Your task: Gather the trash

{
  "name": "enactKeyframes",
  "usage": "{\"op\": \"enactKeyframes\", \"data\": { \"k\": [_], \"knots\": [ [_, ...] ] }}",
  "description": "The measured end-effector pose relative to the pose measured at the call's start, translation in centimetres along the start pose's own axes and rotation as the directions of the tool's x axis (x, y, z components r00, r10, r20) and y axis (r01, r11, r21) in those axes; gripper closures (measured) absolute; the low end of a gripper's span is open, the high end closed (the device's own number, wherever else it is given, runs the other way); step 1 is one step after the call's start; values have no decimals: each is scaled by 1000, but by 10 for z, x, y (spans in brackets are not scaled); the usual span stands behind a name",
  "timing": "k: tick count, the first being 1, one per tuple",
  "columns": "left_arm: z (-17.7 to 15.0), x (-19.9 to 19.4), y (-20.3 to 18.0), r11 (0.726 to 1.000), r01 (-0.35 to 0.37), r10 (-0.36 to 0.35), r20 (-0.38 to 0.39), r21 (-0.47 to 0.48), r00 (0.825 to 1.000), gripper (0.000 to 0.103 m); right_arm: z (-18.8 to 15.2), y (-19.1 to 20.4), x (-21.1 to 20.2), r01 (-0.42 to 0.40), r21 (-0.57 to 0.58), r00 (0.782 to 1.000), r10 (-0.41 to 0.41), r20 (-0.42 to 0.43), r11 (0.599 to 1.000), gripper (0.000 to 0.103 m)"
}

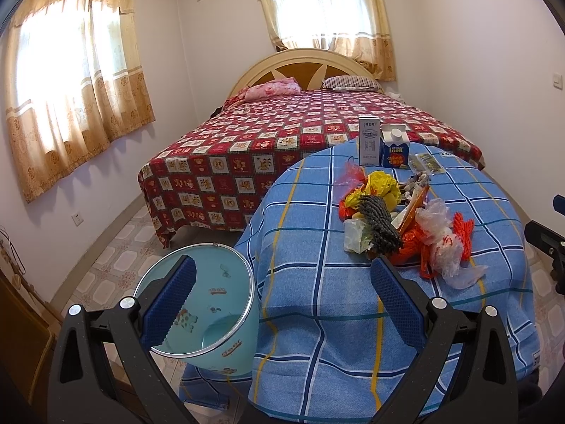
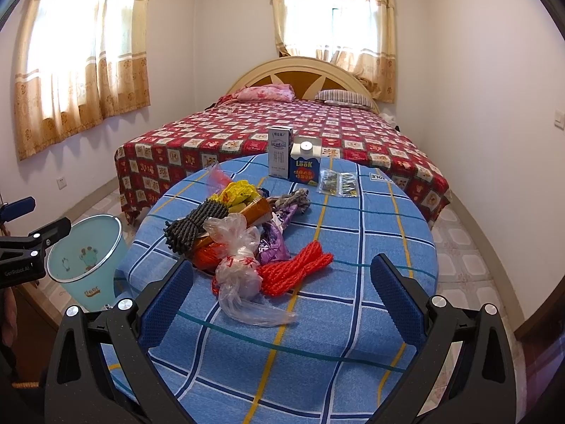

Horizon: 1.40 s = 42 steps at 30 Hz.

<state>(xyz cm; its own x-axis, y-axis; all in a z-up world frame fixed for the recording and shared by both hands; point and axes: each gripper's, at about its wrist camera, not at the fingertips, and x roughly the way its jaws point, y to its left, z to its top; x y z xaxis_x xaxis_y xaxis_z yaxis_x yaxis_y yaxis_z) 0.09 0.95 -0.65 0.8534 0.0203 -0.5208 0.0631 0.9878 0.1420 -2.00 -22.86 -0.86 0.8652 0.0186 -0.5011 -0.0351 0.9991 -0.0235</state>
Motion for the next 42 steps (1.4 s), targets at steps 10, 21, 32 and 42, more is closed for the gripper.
{"op": "enactKeyframes", "data": {
  "k": [10, 21, 32, 42],
  "knots": [
    [-1, 2, 0, 1000, -1, 1, -4, 2, 1000, 6, 0, -1, 2, 0, 2, 1000, 0, -4, 1000, 5],
    [-8, 23, -7, 1000, 9, -8, -38, 8, 999, 6, -8, -14, 22, 44, 26, 999, -44, -7, 999, 5],
    [-14, 84, -42, 998, 68, -68, -101, 3, 993, 6, -31, -58, 88, 144, 71, 988, -138, -74, 987, 5],
    [7, 120, -90, 990, 143, -142, -80, 5, 987, 22, -42, -74, 115, 144, 97, 985, -134, -108, 985, 5]
  ]
}}
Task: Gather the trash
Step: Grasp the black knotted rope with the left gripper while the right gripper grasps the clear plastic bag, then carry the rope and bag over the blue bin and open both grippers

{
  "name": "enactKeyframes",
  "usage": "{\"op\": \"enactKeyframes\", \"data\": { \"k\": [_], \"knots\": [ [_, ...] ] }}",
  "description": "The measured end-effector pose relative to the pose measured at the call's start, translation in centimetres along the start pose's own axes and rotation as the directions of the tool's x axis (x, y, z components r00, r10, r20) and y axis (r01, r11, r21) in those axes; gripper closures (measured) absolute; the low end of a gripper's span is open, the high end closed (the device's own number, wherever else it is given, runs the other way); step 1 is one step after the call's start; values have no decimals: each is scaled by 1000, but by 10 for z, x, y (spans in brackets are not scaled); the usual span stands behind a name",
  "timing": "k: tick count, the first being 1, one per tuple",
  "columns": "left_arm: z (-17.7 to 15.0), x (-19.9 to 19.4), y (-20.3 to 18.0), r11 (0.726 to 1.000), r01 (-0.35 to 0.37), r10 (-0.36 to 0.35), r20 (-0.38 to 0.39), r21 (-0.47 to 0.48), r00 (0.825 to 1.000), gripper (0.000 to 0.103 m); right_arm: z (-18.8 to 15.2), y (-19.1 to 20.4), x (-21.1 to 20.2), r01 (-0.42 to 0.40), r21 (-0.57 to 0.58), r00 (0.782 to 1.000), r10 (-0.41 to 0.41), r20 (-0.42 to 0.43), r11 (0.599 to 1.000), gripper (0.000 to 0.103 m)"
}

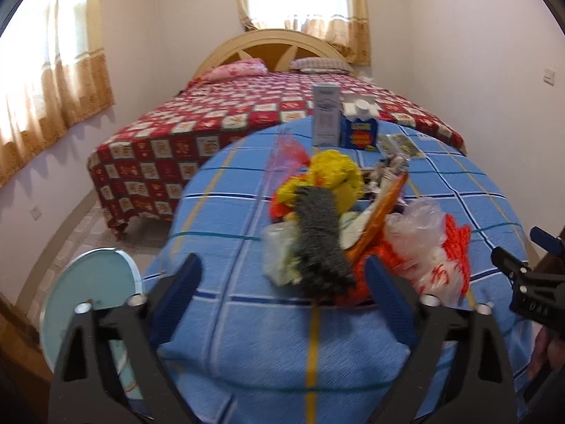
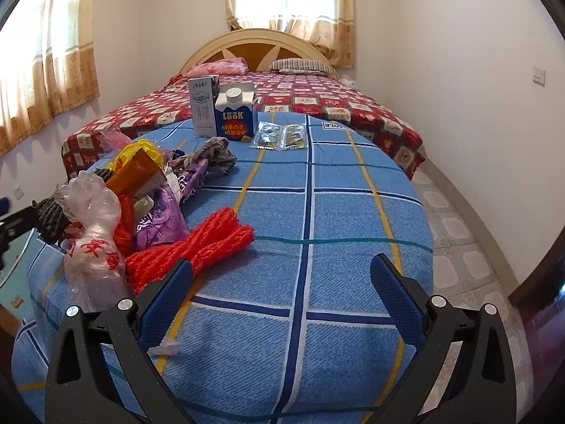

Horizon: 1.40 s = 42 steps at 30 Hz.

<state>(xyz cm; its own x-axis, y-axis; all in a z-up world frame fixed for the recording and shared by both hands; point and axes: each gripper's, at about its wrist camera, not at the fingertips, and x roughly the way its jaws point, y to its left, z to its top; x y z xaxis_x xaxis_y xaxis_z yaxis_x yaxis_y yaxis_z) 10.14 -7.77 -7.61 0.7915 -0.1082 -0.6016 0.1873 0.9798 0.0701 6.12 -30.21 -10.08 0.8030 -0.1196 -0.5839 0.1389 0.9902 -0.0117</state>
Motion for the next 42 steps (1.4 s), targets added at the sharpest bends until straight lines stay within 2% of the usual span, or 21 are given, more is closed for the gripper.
{"op": "enactKeyframes", "data": {
  "k": [1, 2, 3, 4, 5, 11, 14, 16, 18, 19, 22, 24, 25, 26, 32, 34, 42],
  "knots": [
    [-1, 8, -4, 1000, 15, -15, -18, 5, 1000, 34, 0, 0, 2, -4, -1, 1000, 4, 2, 1000, 5],
    [-1, 12, -6, 999, 31, -31, -33, 5, 999, 56, 0, 0, 0, -12, -1, 1000, 13, 8, 1000, 5],
    [-2, 17, -8, 997, 76, -76, -59, 1, 995, 65, 1, 1, -3, -24, 0, 1000, 24, 18, 1000, 5],
    [-5, 17, -8, 995, 97, -97, -70, -2, 993, 80, 1, 1, -5, -31, 1, 999, 31, 27, 1000, 5],
    [-6, 18, -9, 994, 107, -107, -73, 0, 992, 82, 3, 3, -9, -45, 1, 998, 45, 41, 999, 5],
    [-6, -26, 3, 990, 139, -138, -6, 5, 990, 84, 12, 25, -35, -124, -44, 985, 128, 117, 991, 5],
    [-10, -55, 18, 992, 127, -127, 30, 2, 991, 84, 13, 41, -42, -155, -95, 977, 167, 135, 983, 6],
    [-13, -68, 26, 995, 102, -102, 36, 17, 994, 84, 11, 53, -42, -194, -119, 970, 208, 122, 974, 11],
    [-20, -77, 35, 998, 52, -53, 46, 34, 998, 84, 8, 65, -35, -234, -140, 966, 246, 81, 962, 23],
    [-27, -82, 41, 999, 2, -4, 55, 50, 998, 84, 8, 71, -31, -244, -152, 964, 256, 65, 958, 24],
    [-41, -82, 59, 997, -63, 62, 33, 46, 998, 84, 2, 87, -18, -284, -183, 957, 291, 9, 941, 38],
    [-47, -76, 72, 995, -94, 94, 3, 29, 996, 84, -1, 94, -9, -334, -192, 942, 332, -42, 923, 66],
    [-48, -73, 79, 995, -103, 104, -15, 13, 995, 84, -1, 96, -7, -353, -186, 936, 348, -59, 917, 67],
    [-48, -71, 85, 994, -106, 106, -27, -6, 994, 84, -2, 97, -7, -373, -172, 928, 366, -72, 912, 72],
    [-42, -82, 105, 989, -140, 140, 2, -39, 990, 84, 18, 95, -42, -377, -177, 922, 386, 17, 909, 74],
    [-41, -85, 113, 986, -156, 157, 8, -51, 988, 84, 29, 103, -55, -387, -198, 915, 402, 42, 901, 73],
    [-48, -86, 164, 955, -271, 270, -28, -124, 963, 83, 52, 162, -46, -460, -285, 873, 487, 26, 841, 72]
  ]
}}
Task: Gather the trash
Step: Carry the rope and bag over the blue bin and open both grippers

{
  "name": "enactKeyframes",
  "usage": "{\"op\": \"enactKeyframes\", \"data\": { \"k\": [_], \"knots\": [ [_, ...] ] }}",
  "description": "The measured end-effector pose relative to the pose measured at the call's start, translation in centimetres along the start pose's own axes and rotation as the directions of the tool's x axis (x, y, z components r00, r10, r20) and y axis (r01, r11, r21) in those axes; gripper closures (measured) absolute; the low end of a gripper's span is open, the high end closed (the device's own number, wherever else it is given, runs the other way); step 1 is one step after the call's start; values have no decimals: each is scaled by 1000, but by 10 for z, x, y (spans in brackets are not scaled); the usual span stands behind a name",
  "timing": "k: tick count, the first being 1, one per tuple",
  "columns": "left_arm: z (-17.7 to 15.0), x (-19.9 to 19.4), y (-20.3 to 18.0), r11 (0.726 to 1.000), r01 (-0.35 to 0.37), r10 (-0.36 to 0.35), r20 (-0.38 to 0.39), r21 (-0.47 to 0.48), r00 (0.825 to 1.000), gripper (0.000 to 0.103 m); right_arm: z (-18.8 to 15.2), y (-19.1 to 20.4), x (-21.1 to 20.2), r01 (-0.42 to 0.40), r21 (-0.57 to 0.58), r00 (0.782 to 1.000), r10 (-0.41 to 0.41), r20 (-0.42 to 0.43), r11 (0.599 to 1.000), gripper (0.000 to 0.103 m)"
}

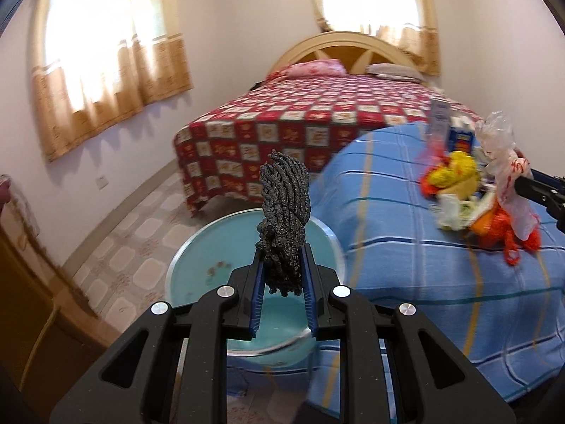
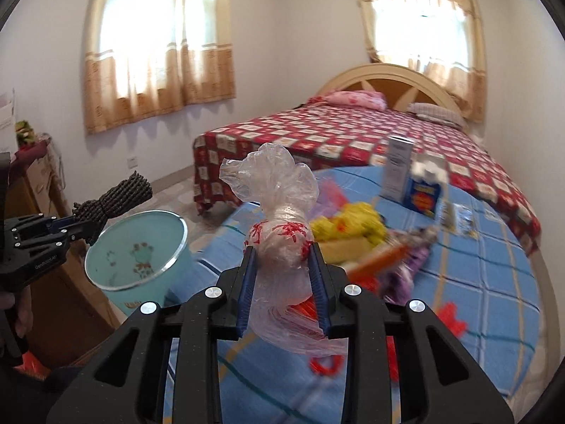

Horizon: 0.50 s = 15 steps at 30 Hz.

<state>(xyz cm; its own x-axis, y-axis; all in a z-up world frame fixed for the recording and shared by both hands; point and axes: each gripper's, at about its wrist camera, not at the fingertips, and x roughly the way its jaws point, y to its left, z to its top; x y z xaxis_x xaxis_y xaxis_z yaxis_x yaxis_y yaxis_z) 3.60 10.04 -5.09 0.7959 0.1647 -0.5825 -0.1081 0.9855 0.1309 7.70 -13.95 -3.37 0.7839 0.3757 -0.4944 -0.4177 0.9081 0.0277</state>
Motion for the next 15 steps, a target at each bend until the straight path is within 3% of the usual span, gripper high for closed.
{"op": "enactKeyframes", "data": {
  "k": [7, 15],
  "knots": [
    [-4, 21, 36, 996, -89, 87, -70, -31, 994, 83, 27, 38, 44, -79, -65, 997, 78, -21, 995, 71],
    [-6, 30, 61, 987, -147, 140, -96, -64, 985, 82, 36, 77, 90, -160, -119, 985, 151, -81, 980, 71]
  ]
}}
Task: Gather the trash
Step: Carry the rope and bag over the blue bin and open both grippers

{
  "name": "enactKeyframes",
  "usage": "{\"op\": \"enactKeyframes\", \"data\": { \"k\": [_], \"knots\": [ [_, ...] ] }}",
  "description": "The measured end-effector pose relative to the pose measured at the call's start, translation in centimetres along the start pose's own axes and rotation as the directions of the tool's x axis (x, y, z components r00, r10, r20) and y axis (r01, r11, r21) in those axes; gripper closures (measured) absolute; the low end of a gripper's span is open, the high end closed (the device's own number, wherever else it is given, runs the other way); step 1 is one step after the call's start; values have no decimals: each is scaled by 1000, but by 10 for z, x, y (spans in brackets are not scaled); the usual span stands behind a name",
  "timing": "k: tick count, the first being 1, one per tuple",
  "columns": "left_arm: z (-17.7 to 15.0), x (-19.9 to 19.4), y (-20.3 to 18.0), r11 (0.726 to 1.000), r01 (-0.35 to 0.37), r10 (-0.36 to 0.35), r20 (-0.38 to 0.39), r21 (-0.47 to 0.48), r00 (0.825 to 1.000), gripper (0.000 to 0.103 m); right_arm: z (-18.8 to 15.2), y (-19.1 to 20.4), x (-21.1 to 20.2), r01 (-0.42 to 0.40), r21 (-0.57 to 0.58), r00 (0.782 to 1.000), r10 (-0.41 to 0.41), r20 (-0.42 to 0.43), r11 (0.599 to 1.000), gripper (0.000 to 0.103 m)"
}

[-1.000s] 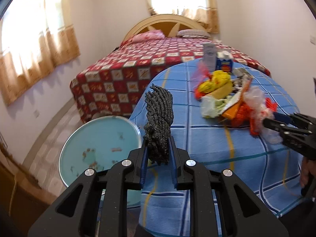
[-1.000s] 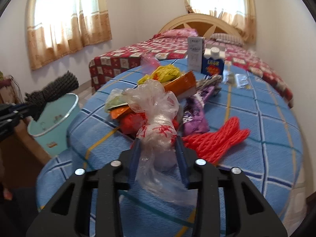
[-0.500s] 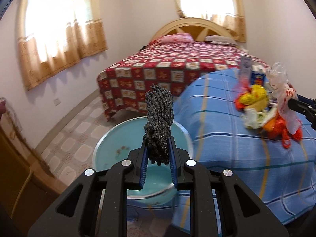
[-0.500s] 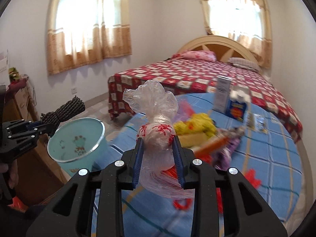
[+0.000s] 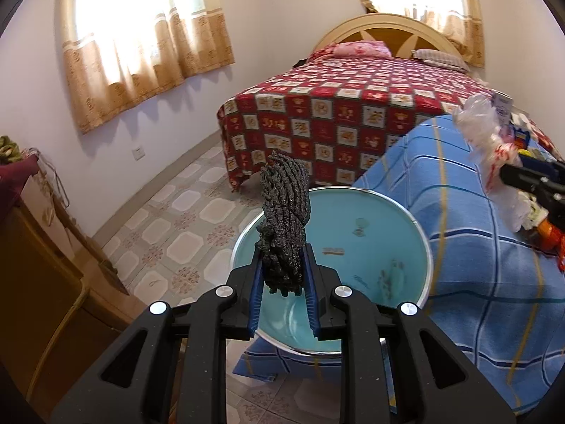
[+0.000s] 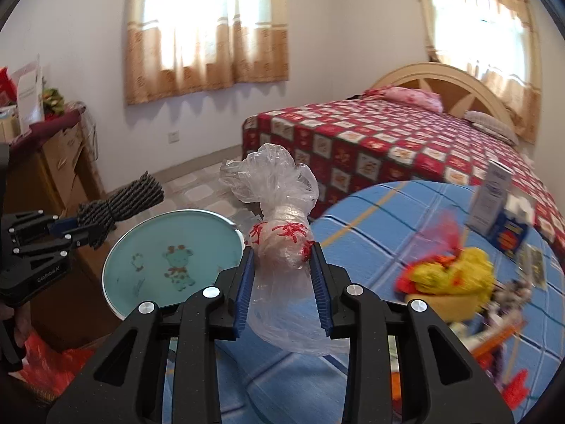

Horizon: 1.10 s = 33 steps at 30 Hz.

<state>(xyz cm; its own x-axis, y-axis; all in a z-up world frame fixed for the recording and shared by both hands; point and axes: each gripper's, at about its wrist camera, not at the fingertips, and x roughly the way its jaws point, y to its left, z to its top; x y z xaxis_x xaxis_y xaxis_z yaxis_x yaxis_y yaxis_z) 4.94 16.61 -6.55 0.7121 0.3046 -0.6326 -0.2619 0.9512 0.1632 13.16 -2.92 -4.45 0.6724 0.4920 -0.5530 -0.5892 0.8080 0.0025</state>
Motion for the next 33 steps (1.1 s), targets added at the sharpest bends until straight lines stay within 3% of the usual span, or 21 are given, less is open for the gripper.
{"op": "enactKeyframes", "data": {
  "k": [14, 33],
  "knots": [
    [-3, 17, 20, 999, -33, 32, -27, -36, 999, 81, 9, 43, 61, -82, -72, 994, 77, -74, 994, 70],
    [-4, 17, 20, 999, -24, 23, -28, -34, 999, 81, 10, 52, 70, -99, -91, 992, 91, -88, 991, 70]
  ]
}}
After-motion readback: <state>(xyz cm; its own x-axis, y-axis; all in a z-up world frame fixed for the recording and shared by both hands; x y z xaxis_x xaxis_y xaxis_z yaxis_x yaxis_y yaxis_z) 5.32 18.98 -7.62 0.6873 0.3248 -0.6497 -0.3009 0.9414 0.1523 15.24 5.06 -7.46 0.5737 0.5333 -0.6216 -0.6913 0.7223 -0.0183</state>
